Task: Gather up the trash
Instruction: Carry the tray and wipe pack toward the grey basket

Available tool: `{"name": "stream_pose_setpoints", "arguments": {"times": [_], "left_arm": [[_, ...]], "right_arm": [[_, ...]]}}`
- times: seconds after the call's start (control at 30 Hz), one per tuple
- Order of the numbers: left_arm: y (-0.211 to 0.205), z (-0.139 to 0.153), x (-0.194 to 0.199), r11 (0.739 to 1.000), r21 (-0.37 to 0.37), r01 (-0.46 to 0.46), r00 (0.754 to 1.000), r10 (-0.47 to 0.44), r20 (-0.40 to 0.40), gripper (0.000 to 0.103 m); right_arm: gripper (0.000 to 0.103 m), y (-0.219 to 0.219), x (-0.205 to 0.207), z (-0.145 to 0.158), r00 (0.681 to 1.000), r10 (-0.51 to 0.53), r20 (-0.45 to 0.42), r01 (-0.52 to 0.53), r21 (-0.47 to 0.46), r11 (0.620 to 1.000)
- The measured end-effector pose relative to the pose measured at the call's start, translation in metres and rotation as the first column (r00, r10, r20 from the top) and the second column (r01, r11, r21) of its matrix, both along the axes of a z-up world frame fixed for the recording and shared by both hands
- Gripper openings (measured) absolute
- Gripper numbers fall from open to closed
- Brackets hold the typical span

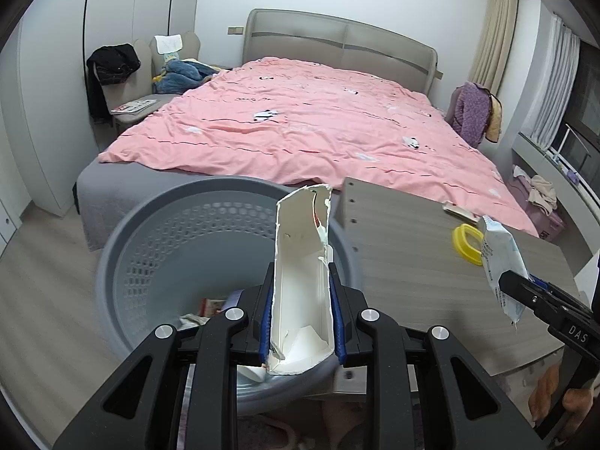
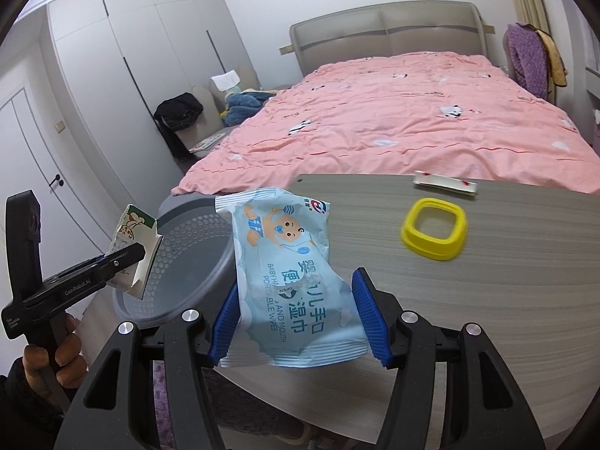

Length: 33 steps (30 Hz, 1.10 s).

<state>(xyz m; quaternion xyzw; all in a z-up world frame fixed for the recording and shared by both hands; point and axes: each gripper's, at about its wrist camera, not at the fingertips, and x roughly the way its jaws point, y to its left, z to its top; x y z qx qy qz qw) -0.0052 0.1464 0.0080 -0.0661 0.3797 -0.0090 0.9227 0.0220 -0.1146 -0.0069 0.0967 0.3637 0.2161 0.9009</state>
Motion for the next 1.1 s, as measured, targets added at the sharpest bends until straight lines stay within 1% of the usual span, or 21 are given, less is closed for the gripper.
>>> {"name": "stream_pose_setpoints", "arguments": {"times": [0.13, 0.3, 0.6, 0.83, 0.93, 1.1], "left_arm": [[0.021, -0.001, 0.0, 1.0, 0.018, -0.025, 1.0, 0.025, -0.001, 0.024], [0.046, -0.007, 0.003, 0.998, 0.022, -0.063, 0.998, 0.064, -0.012, 0.024], [0.078, -0.016, 0.012, 0.994, 0.029, -0.101, 0.995, 0.102, -0.016, 0.024], [0.09, -0.025, 0.026, 0.994, 0.009, -0.111, 0.993, 0.111, -0.035, 0.024], [0.094, -0.029, 0.03, 0.994, 0.001, -0.113, 0.993, 0.113, -0.042, 0.024], [0.099, -0.033, 0.036, 0.994, 0.008, -0.112, 0.993, 0.113, -0.047, 0.024]], "right_arm": [[0.056, 0.034, 0.009, -0.001, 0.998, 0.066, -0.003, -0.066, 0.005, 0.998], [0.056, 0.077, 0.02, 0.003, 0.989, 0.148, 0.002, -0.148, -0.009, 0.989], [0.057, 0.135, 0.04, 0.009, 0.972, 0.232, 0.025, -0.231, -0.036, 0.972], [0.057, 0.17, 0.047, 0.005, 0.961, 0.277, 0.021, -0.274, -0.085, 0.958], [0.057, 0.178, 0.05, 0.002, 0.957, 0.289, 0.009, -0.287, -0.089, 0.954], [0.057, 0.185, 0.055, -0.001, 0.956, 0.294, -0.004, -0.293, -0.094, 0.952]]}}
